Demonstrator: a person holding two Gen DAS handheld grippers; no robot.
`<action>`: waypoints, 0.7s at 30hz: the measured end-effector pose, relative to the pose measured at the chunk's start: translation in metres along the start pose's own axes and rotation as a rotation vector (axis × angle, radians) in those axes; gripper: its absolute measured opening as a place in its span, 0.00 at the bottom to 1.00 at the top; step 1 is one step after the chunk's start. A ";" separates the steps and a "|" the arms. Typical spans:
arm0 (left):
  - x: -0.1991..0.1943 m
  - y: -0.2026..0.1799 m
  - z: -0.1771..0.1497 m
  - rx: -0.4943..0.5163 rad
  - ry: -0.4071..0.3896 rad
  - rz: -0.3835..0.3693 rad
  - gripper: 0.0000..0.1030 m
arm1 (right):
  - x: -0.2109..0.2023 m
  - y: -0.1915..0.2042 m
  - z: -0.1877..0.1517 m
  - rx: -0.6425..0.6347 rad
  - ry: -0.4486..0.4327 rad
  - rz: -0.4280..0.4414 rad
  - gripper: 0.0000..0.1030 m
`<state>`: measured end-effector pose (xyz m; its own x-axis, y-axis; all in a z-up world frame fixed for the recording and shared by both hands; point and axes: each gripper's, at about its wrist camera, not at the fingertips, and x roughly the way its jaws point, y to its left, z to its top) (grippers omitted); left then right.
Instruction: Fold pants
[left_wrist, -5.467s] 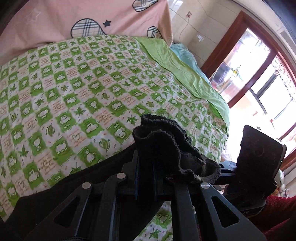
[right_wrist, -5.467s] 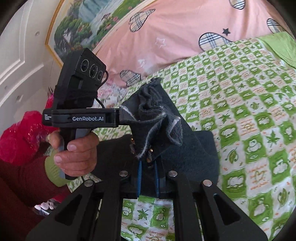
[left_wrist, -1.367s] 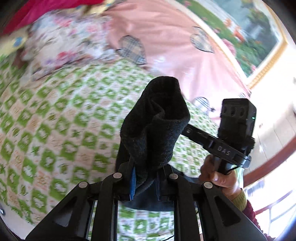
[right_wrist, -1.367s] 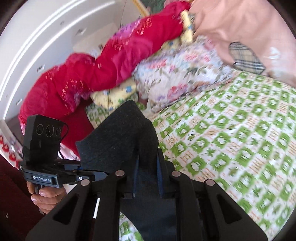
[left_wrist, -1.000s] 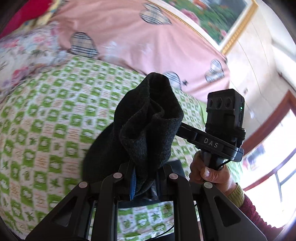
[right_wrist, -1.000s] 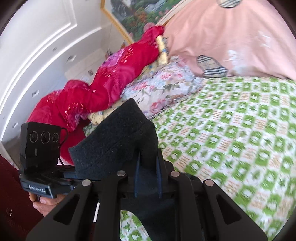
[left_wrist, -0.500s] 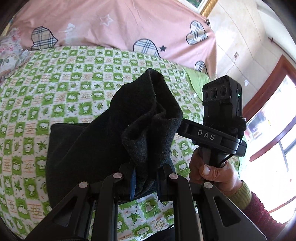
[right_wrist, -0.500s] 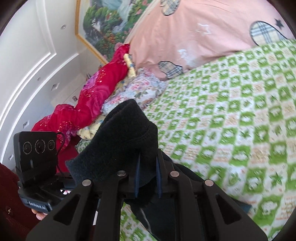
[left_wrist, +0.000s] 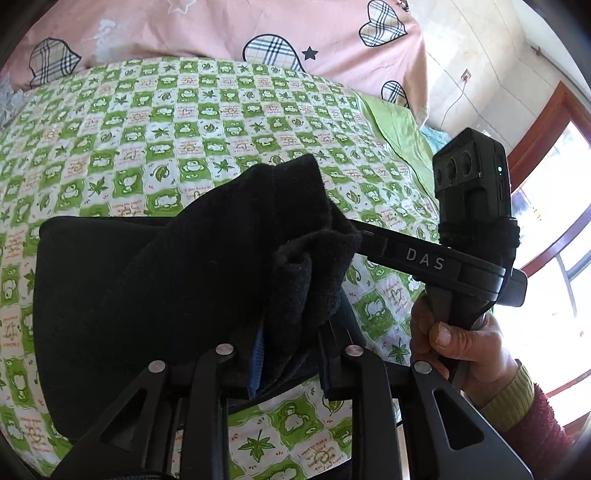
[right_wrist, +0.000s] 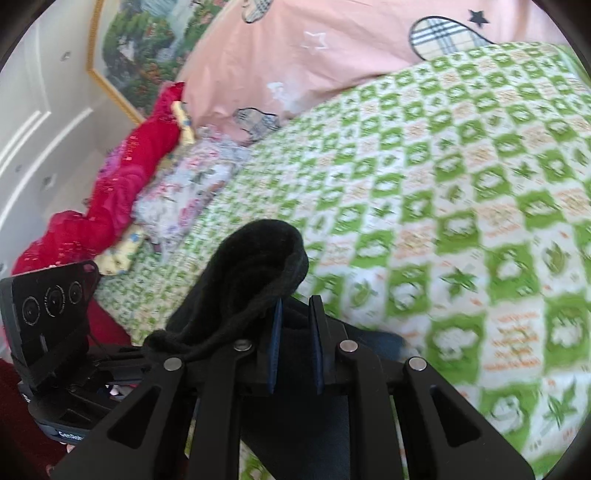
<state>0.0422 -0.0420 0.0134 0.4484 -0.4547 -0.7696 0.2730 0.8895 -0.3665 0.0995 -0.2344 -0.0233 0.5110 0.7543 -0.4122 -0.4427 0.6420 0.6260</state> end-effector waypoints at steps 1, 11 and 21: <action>0.000 0.000 0.000 0.002 0.005 -0.010 0.25 | -0.003 -0.002 -0.002 0.009 -0.003 -0.024 0.16; -0.026 -0.006 -0.009 0.041 -0.019 -0.079 0.44 | -0.038 0.005 -0.014 0.078 -0.085 -0.144 0.23; -0.058 0.023 -0.011 -0.045 -0.073 -0.038 0.49 | -0.064 0.033 -0.012 0.076 -0.173 -0.170 0.57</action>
<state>0.0135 0.0050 0.0441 0.4999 -0.4888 -0.7150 0.2533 0.8720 -0.4190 0.0438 -0.2597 0.0156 0.6946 0.5974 -0.4009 -0.2864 0.7407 0.6077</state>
